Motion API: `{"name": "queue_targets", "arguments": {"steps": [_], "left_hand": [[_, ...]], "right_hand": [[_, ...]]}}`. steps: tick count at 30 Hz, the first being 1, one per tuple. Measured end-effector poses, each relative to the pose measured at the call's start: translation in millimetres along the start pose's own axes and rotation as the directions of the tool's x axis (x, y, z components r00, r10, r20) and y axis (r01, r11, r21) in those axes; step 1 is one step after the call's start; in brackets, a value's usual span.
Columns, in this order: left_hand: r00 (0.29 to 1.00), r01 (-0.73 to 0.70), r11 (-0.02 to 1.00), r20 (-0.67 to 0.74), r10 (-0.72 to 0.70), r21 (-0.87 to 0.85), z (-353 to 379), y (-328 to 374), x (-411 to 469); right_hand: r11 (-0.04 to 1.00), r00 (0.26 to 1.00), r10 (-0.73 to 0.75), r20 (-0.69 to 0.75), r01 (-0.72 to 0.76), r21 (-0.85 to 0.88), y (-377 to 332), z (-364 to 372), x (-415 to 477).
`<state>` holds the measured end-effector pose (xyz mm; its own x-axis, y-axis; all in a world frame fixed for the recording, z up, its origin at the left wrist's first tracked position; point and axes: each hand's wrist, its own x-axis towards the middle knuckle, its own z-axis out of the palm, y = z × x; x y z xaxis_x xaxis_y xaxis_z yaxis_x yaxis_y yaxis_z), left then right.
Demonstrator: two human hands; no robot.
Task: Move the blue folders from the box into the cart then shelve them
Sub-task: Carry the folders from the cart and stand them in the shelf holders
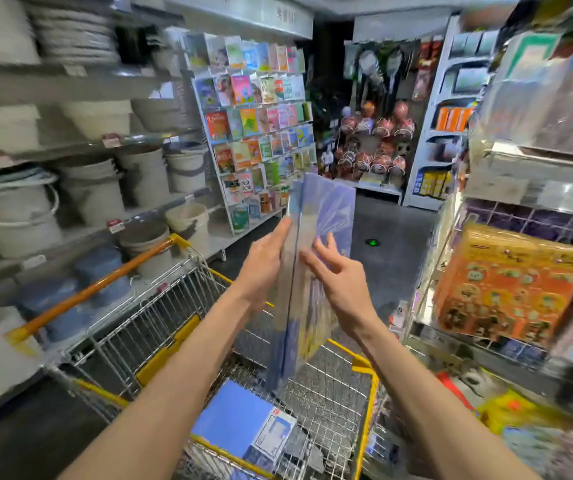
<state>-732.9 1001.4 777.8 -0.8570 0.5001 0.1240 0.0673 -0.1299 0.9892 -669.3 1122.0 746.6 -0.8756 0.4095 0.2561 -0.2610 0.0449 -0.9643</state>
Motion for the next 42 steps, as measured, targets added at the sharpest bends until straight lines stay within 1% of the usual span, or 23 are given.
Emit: {"name": "queue_targets", "arguments": {"steps": [3, 8, 11, 17, 25, 29, 32, 39, 42], "left_hand": [[0.998, -0.058, 0.993, 0.026, 0.061, -0.1, 12, 28, -4], [0.986, -0.116, 0.969, 0.095, 0.139, -0.217, 32, 59, -10], [0.968, -0.165, 0.962, 0.151, 0.2, -0.217, 36, 69, -10], [0.946, -0.244, 0.94, 0.154, 0.284, -0.239, 44, 93, -12], [0.945, -0.264, 0.93, 0.124, 0.302, -0.255, 54, 116, -9], [0.945, -0.264, 0.926, 0.119, 0.304, -0.271, 56, 115, -7], [0.947, -0.256, 0.929, 0.122, 0.296, -0.267, 58, 113, -7], [0.945, -0.24, 0.928, 0.151, 0.291, -0.284, 60, 121, -5], [0.944, -0.251, 0.926, 0.138, 0.298, -0.281, 63, 127, -3]], "right_hand": [[0.995, 0.996, -0.094, 0.002, 0.094, 0.044, -32, -4, 1], [0.968, 0.983, -0.182, 0.032, 0.173, 0.182, -75, -13, -1], [0.965, 0.977, -0.211, 0.04, 0.201, 0.171, -91, -17, -3], [0.963, 0.966, -0.251, 0.065, 0.243, 0.115, -118, -24, 3], [0.954, 0.952, -0.296, 0.074, 0.29, 0.081, -130, -31, 13], [0.954, 0.952, -0.299, 0.068, 0.296, 0.047, -129, -33, 16], [0.956, 0.955, -0.29, 0.063, 0.287, 0.054, -130, -34, 16], [0.959, 0.953, -0.283, 0.11, 0.284, 0.01, -143, -42, 17], [0.955, 0.949, -0.294, 0.117, 0.298, -0.018, -152, -44, 17]]}}
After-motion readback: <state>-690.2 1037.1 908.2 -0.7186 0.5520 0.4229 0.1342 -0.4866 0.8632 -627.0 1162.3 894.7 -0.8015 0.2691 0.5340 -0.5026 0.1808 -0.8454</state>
